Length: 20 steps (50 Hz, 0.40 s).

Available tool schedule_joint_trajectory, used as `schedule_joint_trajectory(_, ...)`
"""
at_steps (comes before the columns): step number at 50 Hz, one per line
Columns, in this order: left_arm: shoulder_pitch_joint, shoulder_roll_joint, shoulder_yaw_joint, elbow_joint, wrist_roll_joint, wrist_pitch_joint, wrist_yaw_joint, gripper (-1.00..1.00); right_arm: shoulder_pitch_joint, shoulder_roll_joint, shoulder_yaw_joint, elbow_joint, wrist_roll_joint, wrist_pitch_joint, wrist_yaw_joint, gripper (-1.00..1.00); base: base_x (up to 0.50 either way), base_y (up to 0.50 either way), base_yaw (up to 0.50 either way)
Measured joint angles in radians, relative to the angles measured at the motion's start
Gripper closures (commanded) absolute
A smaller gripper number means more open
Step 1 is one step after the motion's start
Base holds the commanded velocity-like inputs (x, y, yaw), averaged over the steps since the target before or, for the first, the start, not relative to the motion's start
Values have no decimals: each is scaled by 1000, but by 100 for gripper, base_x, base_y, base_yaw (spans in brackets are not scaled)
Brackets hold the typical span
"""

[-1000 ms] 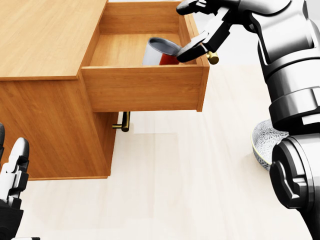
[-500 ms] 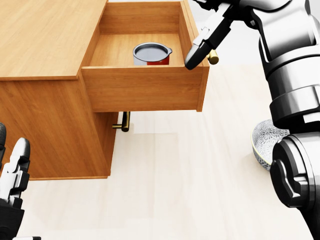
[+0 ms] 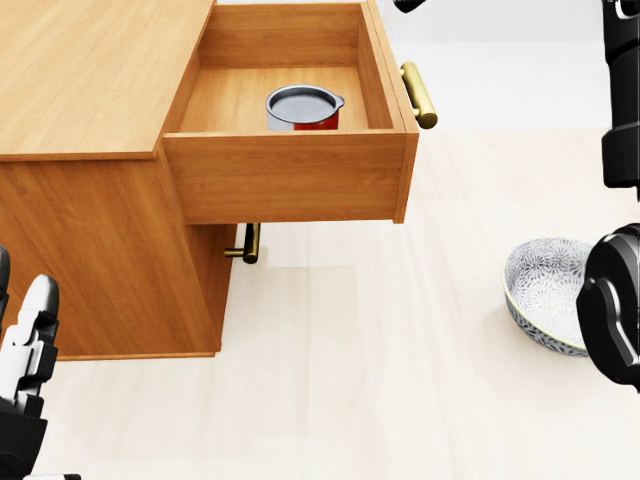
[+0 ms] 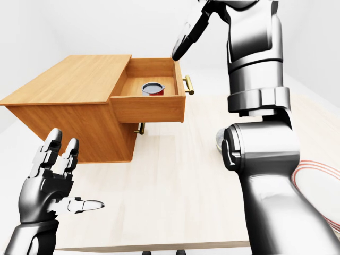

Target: Put the ketchup in the top drawer of the cabinet.

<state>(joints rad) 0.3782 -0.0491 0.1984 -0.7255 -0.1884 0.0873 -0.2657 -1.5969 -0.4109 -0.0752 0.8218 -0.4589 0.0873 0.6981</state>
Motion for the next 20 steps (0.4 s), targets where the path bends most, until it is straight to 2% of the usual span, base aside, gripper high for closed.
schedule_joint_trajectory(8,2,-1,-1,0,1,0,-1,-100,35,-38,0,-276,-34,0,0,-100,0,0,0)
schedule_joint_trajectory(20,9,-3,0,-7,-2,0,-5,-100,193,-88,5,-821,-120,0,0,-100,0,0,0)
